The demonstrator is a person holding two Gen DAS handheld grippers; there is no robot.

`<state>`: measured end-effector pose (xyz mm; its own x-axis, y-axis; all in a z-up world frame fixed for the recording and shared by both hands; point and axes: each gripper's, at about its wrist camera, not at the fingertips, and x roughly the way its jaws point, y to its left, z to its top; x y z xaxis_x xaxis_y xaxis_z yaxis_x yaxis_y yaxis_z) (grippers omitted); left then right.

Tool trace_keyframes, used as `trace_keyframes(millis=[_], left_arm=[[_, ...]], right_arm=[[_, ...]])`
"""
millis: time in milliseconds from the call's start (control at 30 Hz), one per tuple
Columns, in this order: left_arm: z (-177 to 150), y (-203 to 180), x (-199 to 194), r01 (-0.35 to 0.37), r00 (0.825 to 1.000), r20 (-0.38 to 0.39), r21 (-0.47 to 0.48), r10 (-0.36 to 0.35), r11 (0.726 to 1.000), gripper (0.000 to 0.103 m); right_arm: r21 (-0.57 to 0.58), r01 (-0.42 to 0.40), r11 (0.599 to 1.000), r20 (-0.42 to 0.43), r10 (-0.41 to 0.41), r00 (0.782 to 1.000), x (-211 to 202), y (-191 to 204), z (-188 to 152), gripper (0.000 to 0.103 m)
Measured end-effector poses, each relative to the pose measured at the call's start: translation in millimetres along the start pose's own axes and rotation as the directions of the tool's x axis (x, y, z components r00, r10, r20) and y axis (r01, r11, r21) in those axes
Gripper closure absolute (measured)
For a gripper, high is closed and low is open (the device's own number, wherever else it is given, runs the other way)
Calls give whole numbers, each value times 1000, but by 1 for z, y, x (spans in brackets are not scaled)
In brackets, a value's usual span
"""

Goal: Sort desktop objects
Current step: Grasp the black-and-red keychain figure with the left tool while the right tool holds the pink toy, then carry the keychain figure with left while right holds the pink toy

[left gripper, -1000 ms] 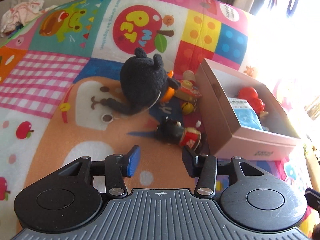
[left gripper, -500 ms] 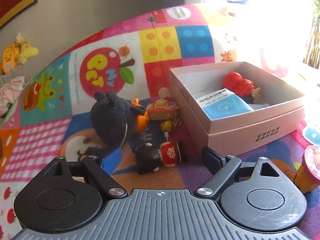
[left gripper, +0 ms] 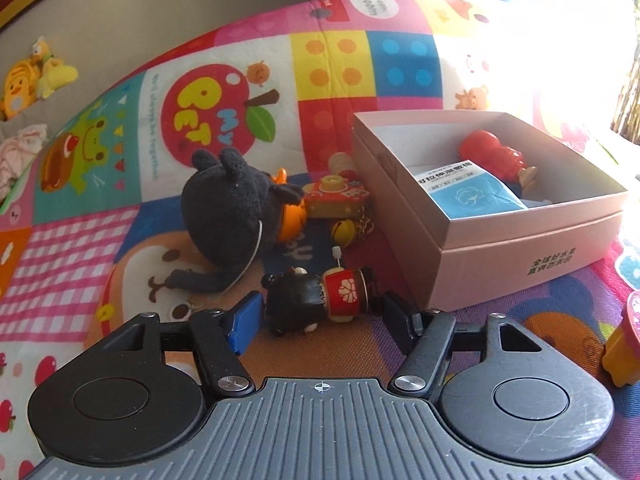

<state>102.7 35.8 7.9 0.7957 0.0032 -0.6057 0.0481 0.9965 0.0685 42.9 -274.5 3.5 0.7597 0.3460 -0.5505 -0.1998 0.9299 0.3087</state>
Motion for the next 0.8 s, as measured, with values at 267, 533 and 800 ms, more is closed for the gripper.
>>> trace_keyframes(millis=[267, 533, 800], left_arm=[[-21, -35, -47, 208, 978, -3, 56, -208, 976, 32], [-27, -57, -61, 190, 980, 33, 115, -195, 975, 23], [-33, -54, -55, 192, 981, -1, 82, -193, 978, 13]], right_arm=[[7, -9, 1000, -3, 9, 1000, 0, -2, 1, 0], [18, -8, 1000, 0, 8, 1000, -1, -3, 1, 0], [22, -5, 1000, -4, 5, 1000, 0, -3, 0, 0]])
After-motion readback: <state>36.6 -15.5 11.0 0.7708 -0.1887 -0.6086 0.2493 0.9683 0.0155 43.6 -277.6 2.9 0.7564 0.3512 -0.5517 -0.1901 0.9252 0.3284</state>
